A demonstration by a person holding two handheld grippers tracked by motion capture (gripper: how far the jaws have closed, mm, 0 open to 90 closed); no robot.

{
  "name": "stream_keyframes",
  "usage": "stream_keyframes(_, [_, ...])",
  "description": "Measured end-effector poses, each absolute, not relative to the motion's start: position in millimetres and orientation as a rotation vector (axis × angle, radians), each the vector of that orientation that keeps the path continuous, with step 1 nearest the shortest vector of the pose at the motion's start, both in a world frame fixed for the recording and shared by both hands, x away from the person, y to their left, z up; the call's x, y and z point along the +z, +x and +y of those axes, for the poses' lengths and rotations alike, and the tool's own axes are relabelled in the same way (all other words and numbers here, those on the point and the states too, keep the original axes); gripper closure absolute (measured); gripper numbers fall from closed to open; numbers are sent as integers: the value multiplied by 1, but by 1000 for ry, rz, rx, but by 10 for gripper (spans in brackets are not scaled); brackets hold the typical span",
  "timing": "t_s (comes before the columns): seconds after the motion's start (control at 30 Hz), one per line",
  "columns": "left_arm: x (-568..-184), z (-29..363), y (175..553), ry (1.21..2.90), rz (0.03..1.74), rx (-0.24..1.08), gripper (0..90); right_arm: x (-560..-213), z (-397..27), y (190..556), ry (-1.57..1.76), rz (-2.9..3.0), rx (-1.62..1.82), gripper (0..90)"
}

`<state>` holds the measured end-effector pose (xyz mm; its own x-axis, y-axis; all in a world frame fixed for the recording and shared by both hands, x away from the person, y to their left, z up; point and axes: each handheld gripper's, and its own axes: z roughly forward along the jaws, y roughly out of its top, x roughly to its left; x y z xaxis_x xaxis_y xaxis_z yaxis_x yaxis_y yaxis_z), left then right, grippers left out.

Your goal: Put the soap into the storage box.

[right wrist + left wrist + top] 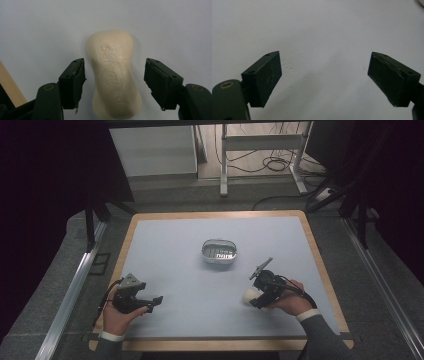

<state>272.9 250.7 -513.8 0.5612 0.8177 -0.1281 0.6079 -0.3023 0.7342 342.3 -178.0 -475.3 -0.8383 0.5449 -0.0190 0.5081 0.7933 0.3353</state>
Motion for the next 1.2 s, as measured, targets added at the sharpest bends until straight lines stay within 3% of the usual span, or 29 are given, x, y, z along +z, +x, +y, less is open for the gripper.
stream_keyframes(0.33, [-513, 251, 273, 2033, 1141, 347, 123, -486, -171, 343, 822, 2898, 390, 371])
stream_keyframes(0.57, [-514, 251, 273, 2030, 1145, 350, 120, -491, -164, 344, 782, 2903, 271, 485])
stream_keyframes(1.2, [-513, 253, 272, 2025, 1148, 357, 121, -473, -165, 345, 743, 2867, 260, 499])
